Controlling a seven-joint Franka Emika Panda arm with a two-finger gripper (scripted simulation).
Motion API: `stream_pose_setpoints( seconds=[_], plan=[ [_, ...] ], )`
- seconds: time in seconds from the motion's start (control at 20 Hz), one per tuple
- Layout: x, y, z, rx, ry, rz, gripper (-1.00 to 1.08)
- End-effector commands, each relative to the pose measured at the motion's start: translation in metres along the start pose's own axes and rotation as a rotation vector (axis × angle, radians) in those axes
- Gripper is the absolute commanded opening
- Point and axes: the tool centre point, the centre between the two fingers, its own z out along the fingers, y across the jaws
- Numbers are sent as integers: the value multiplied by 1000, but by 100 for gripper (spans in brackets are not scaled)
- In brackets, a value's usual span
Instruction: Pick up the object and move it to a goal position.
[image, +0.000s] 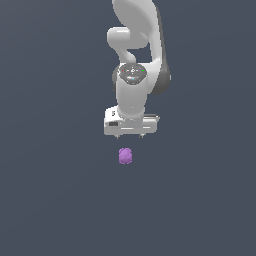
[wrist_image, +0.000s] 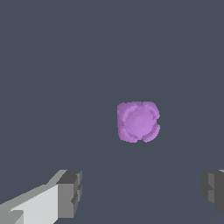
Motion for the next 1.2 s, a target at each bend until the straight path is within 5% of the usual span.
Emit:
stream_pose_setpoints(
  seconds=[0.0, 1.15],
  plan=[
    [0, 0, 0, 0, 0, 0, 100],
    [13, 15, 19, 6, 17, -14, 100]
  ],
)
